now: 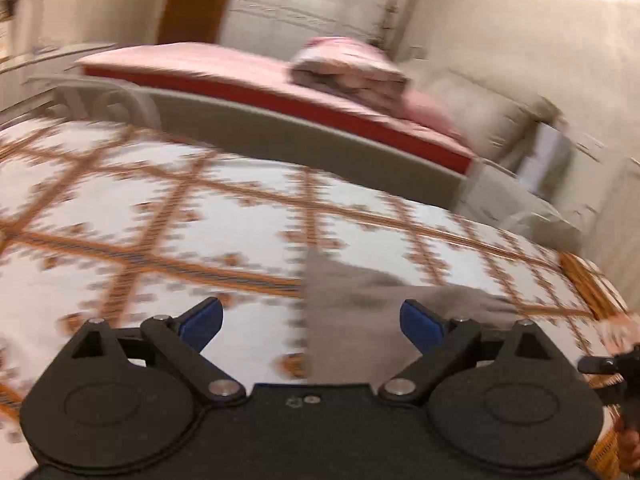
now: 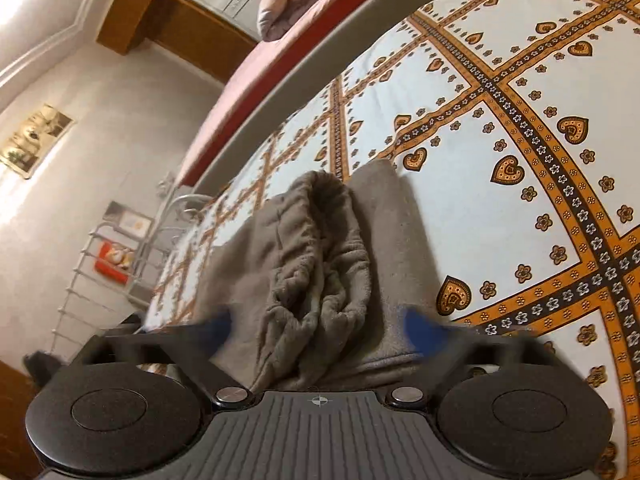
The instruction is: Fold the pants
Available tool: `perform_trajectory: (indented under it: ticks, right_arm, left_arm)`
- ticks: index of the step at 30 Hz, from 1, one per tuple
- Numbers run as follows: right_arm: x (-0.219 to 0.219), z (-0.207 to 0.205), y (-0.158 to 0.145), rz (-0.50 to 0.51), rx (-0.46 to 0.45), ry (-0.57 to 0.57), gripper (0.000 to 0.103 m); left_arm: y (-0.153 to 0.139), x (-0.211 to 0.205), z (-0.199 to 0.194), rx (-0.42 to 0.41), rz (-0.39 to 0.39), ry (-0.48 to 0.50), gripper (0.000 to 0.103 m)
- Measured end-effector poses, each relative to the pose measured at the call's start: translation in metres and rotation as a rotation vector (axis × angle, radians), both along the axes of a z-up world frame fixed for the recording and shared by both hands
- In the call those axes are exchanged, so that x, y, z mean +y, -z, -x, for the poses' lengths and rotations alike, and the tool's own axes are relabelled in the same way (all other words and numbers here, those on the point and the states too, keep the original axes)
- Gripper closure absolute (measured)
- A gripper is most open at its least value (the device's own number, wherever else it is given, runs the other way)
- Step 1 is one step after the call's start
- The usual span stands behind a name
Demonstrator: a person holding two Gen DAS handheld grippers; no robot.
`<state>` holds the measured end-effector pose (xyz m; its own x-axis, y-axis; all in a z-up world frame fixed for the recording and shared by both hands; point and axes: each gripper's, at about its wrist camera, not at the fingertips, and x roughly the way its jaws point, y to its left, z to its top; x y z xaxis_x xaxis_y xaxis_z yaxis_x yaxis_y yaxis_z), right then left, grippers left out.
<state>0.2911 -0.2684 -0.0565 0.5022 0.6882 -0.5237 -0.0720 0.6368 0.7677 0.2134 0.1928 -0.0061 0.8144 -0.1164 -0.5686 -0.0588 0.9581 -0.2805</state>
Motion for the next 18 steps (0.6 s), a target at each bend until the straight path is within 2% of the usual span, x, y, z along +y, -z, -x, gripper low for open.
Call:
perform_trajectory:
  ticks: [3, 6, 9, 10, 11, 13, 15, 18]
  right_arm:
    - [0.015, -0.003, 0.001, -0.034, -0.002, -0.036, 0.008]
    - [0.029, -0.011, 0.01, 0.02, 0.038, -0.033, 0.008]
    - [0.044, -0.019, 0.021, 0.034, 0.084, -0.018, 0.012]
    - [0.049, -0.022, 0.022, 0.03, 0.079, -0.017, 0.024]
    - [0.054, -0.025, 0.022, 0.035, 0.073, -0.019, 0.048]
    - [0.066, -0.029, 0.02, 0.079, 0.051, -0.027, 0.064]
    - [0.067, -0.025, 0.004, 0.068, -0.029, -0.015, 0.07]
    - [0.05, -0.008, -0.029, -0.043, -0.184, -0.002, 0.071]
  left_arm:
    - [0.0, 0.035, 0.01, 0.022, 0.015, -0.072, 0.014]
    - [0.001, 0.063, 0.02, 0.036, 0.034, -0.121, 0.014]
    - [0.002, 0.077, 0.025, 0.05, 0.054, -0.133, 0.014]
    - [0.002, 0.078, 0.026, 0.05, 0.056, -0.129, 0.014]
    - [0.002, 0.079, 0.027, 0.054, 0.055, -0.125, 0.014]
    - [0.003, 0.076, 0.025, 0.059, 0.051, -0.111, 0.014]
    - [0.004, 0.074, 0.024, 0.061, 0.053, -0.099, 0.014]
    - [0.006, 0.071, 0.022, 0.061, 0.054, -0.081, 0.014]
